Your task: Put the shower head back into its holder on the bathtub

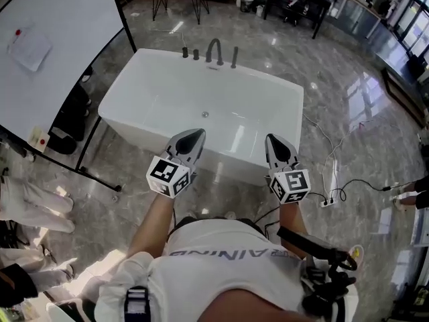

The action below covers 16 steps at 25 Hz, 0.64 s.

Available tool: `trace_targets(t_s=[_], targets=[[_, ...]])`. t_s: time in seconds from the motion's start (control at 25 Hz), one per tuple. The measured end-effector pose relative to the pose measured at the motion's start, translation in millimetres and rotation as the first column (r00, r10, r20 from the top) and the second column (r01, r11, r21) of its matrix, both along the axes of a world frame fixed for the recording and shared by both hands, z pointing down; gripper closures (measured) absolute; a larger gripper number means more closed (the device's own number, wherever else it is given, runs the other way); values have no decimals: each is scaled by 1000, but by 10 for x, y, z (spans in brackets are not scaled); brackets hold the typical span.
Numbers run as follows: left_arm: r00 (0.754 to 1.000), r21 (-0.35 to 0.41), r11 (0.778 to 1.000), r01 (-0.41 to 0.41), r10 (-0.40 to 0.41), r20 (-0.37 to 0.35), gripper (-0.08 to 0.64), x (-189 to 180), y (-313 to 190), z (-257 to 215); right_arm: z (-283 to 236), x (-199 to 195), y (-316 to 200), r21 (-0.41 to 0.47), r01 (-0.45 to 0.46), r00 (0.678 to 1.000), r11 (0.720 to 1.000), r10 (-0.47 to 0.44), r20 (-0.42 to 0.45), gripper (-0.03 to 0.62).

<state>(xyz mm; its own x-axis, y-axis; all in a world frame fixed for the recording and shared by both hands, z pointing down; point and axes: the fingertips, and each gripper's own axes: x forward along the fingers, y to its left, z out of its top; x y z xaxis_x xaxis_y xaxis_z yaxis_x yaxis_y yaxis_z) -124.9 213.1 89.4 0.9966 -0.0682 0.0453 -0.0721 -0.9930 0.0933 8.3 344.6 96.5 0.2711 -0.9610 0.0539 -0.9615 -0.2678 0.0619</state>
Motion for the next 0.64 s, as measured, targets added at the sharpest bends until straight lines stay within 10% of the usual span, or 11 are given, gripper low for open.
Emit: trace_targets(t_s=[0.64], targets=[[1000,-27,1000,4,-4,-8,543,-266,-482,65,-25,-314,-510,-16,11,1000,1000,-12,-28,580]])
